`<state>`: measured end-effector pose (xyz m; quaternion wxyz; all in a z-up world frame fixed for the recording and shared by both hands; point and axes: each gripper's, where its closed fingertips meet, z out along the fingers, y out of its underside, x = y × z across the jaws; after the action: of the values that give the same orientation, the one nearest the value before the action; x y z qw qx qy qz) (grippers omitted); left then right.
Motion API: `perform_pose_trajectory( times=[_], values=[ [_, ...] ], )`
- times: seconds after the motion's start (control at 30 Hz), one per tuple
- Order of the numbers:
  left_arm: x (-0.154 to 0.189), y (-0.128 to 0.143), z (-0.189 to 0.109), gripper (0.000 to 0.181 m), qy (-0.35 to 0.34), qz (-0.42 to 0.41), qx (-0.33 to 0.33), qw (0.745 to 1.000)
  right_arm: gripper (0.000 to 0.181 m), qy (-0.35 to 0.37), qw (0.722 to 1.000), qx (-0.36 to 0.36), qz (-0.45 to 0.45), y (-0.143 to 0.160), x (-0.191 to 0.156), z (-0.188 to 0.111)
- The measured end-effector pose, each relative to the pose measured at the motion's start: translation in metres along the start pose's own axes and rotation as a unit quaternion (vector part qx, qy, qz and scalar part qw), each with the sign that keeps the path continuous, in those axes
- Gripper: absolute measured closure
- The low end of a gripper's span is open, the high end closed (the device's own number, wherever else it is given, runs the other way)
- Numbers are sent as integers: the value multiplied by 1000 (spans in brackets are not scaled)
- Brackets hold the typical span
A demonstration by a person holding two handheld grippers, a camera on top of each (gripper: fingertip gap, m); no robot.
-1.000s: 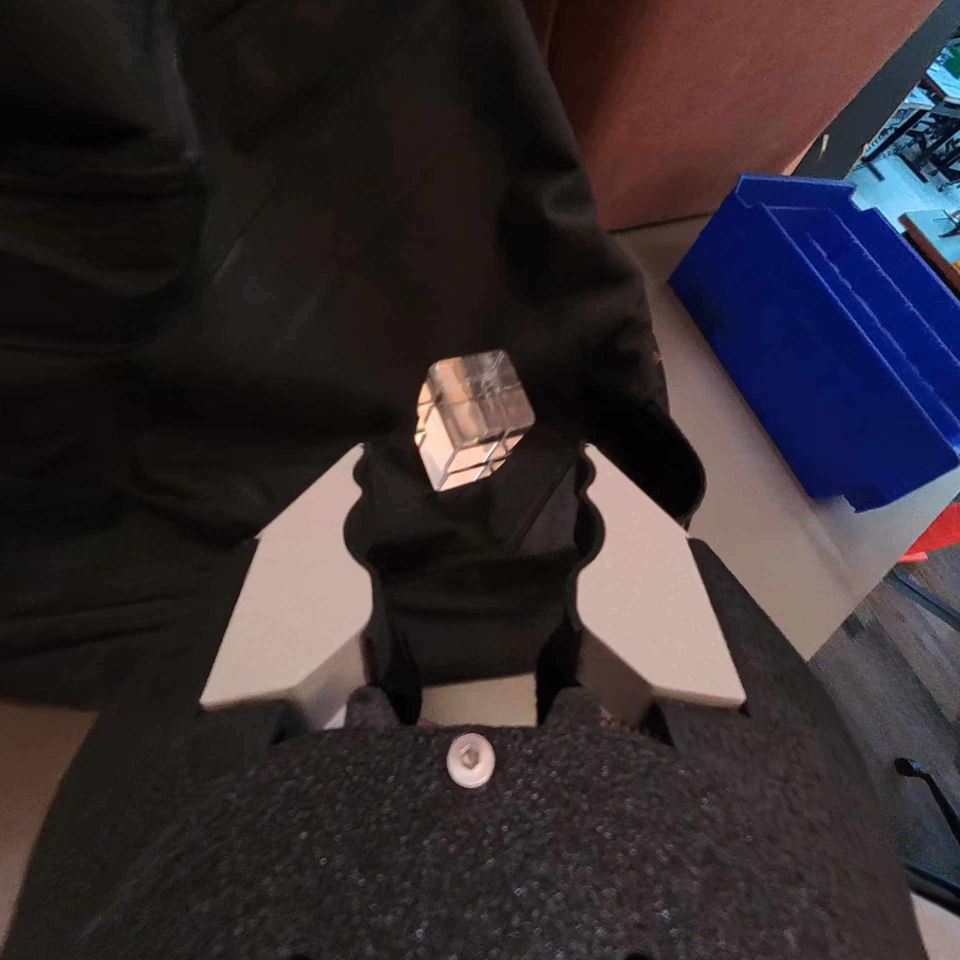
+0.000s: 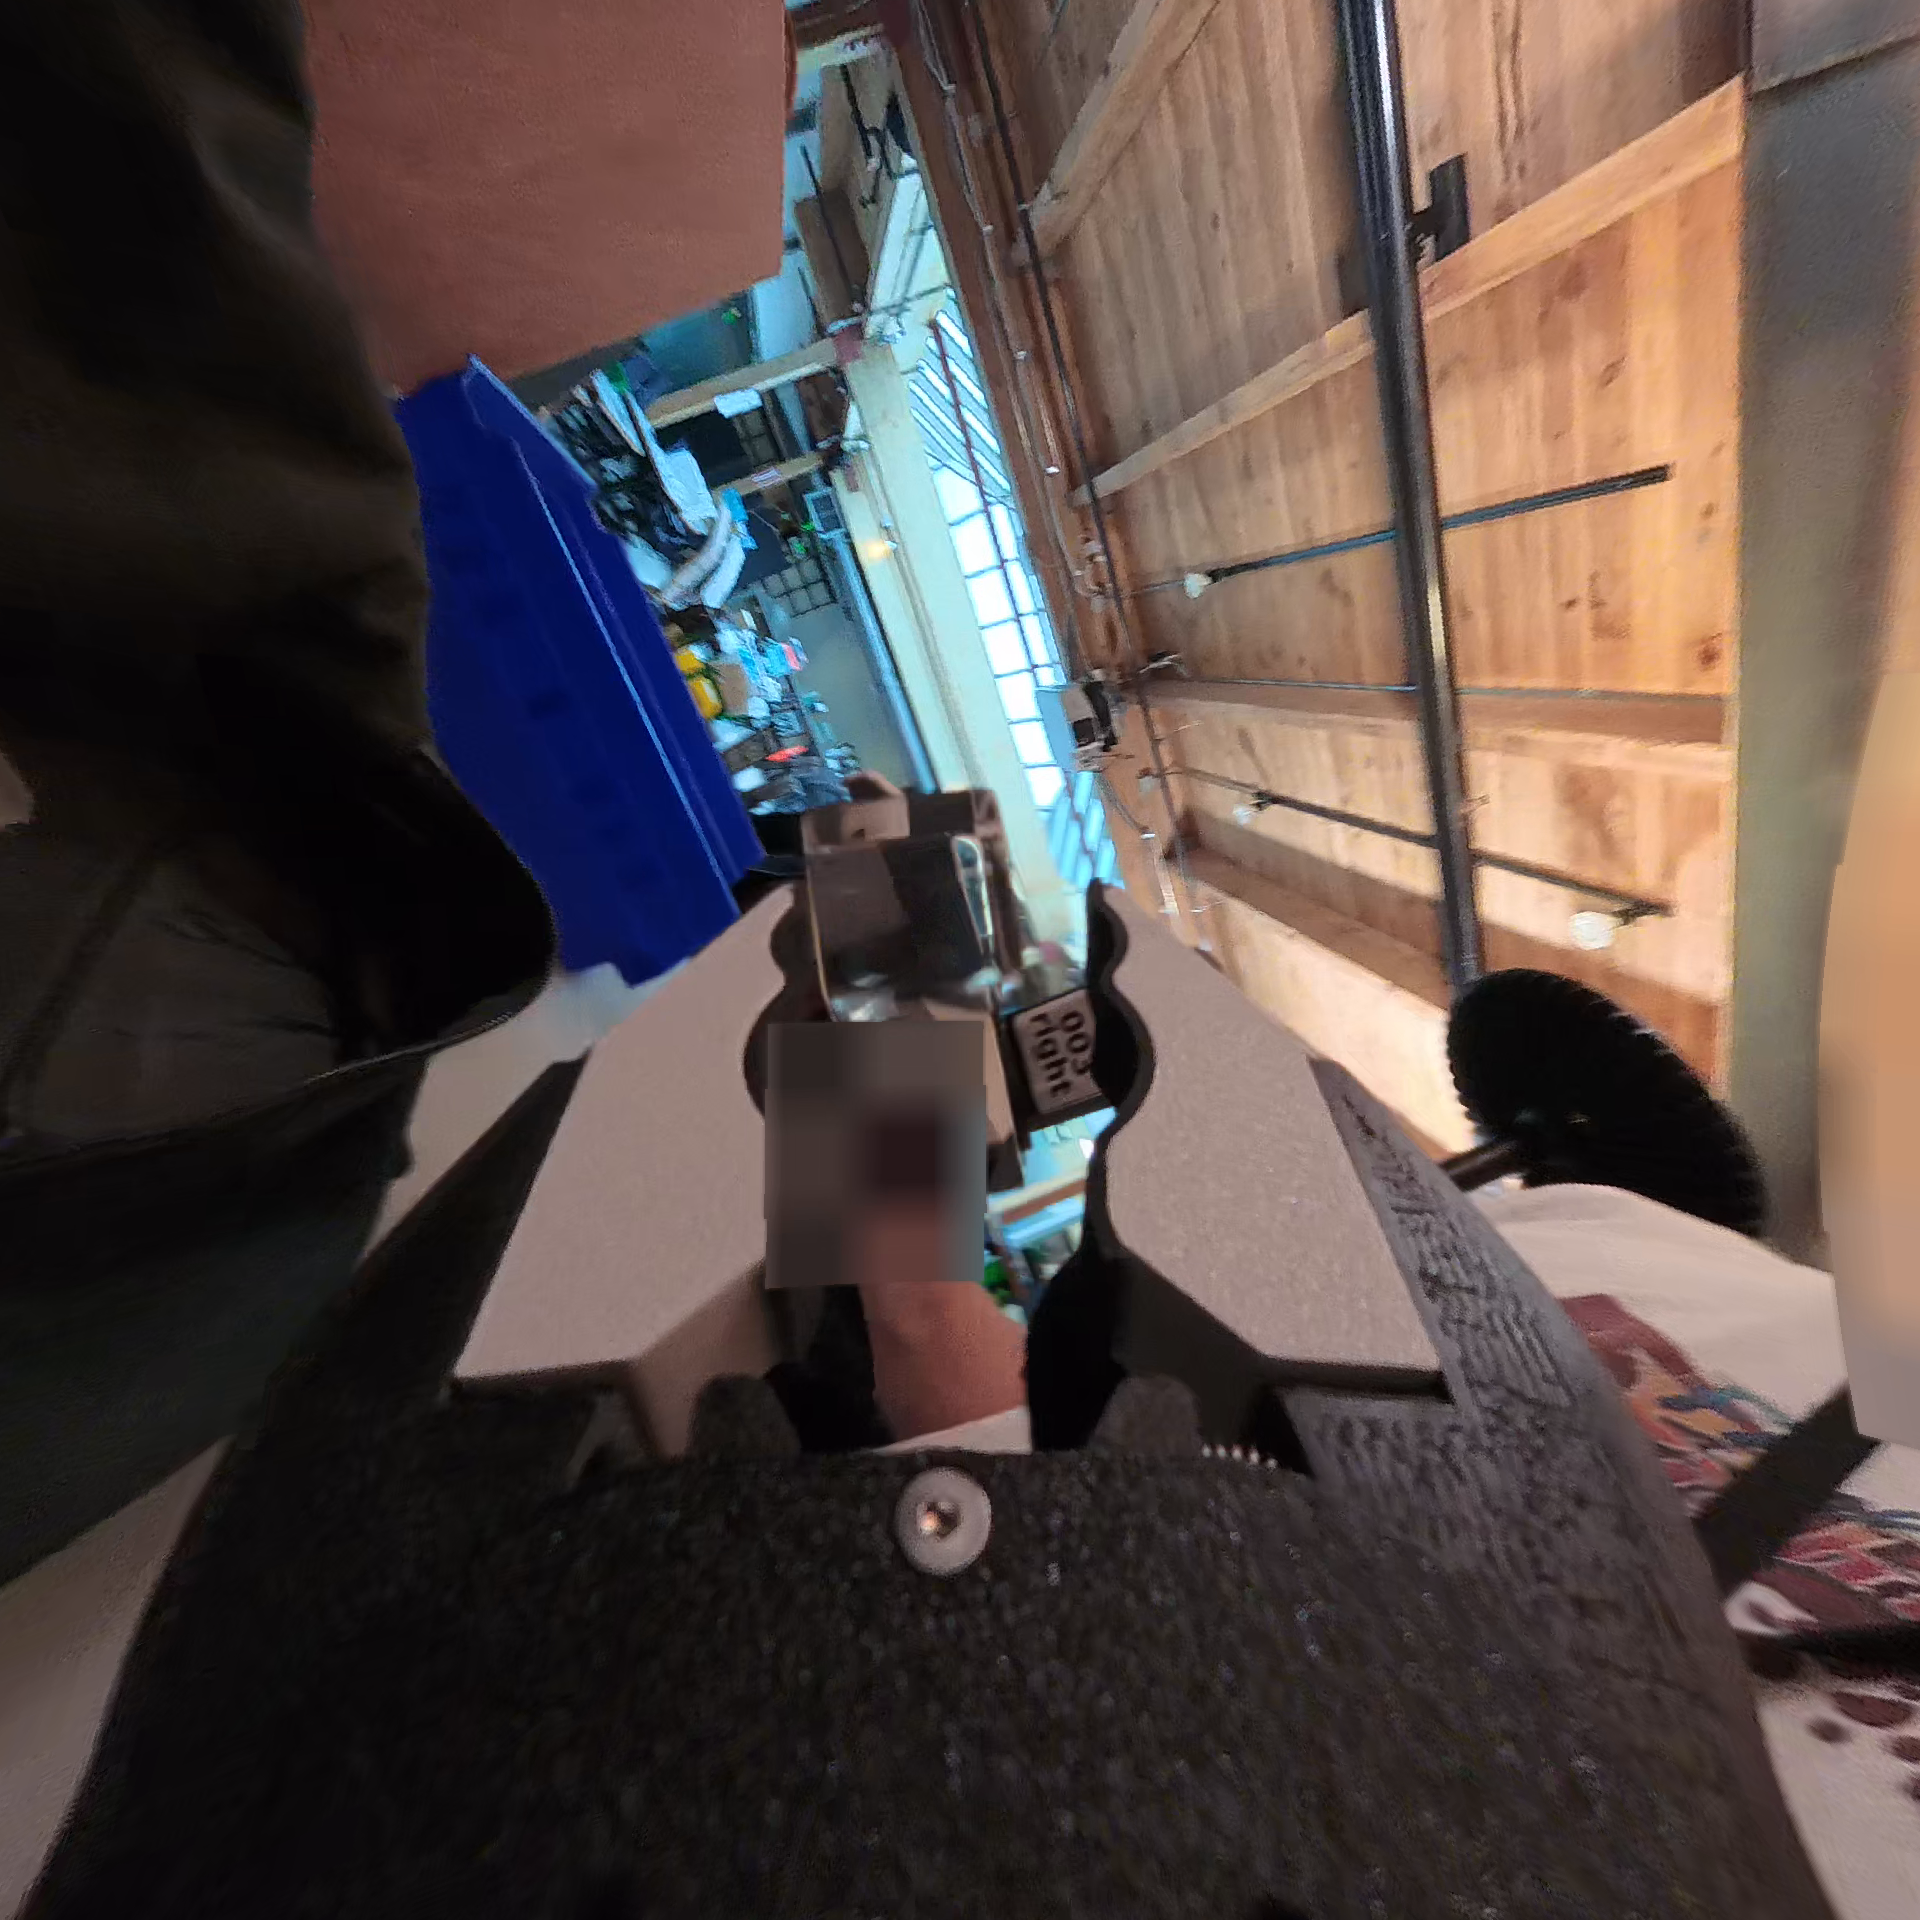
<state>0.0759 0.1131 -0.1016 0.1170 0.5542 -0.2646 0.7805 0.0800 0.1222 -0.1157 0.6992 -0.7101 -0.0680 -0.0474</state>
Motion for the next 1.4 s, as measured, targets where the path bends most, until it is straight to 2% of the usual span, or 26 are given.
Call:
perform_pose_trajectory(
  times=[0.03,0.1,0.17,0.23,0.3,0.37,0.43,0.5,0.53,0.63,0.87,1.07,1.17,1.23,1.3,1.37,1.4],
  values=[
    [1,-1,-3,121,-12,19,6,1000,136,17,1000,-11,-9,2,11,-7],
    [6,1,-13,120,-23,51,11,998,136,53,997,-46,-16,7,41,-28],
    [8,9,-25,120,-38,74,-4,996,136,119,989,-88,-20,12,88,-62],
    [-2,22,-38,120,-84,96,-27,992,136,199,970,-137,-15,25,144,-105],
    [-17,35,-51,120,-132,117,-49,983,136,286,933,-220,-4,55,202,-158],
    [-29,47,-61,120,-167,130,-70,975,136,330,884,-330,20,99,244,-207],
    [-39,56,-68,120,-194,132,-83,968,135,344,841,-412,72,143,269,-242],
    [-42,58,-70,121,-200,125,-76,969,135,338,795,-484,140,185,280,-263],
    [-41,59,-69,121,-194,117,-74,971,135,334,781,-503,161,199,284,-267],
    [-36,60,-65,121,-185,110,-80,973,136,336,774,-499,198,218,302,-259],
    [-47,66,-64,120,-252,171,-125,944,136,365,740,-516,230,237,338,-256],
    [-70,62,-70,120,-334,226,-141,904,136,383,755,-469,251,242,360,-260],
    [-90,47,-69,120,-386,255,-132,877,135,396,751,-470,239,242,362,-263],
    [-101,33,-63,120,-413,272,-123,860,121,416,741,-474,232,239,358,-267],
    [-111,18,-52,120,-434,281,-105,850,120,435,743,-461,215,226,352,-270],
    [-119,3,-38,117,-448,292,-89,840,119,450,753,-435,205,205,341,-271],
    [-123,-6,-33,116,-465,302,-83,828,117,452,763,-415,203,191,332,-268]
  ],
)
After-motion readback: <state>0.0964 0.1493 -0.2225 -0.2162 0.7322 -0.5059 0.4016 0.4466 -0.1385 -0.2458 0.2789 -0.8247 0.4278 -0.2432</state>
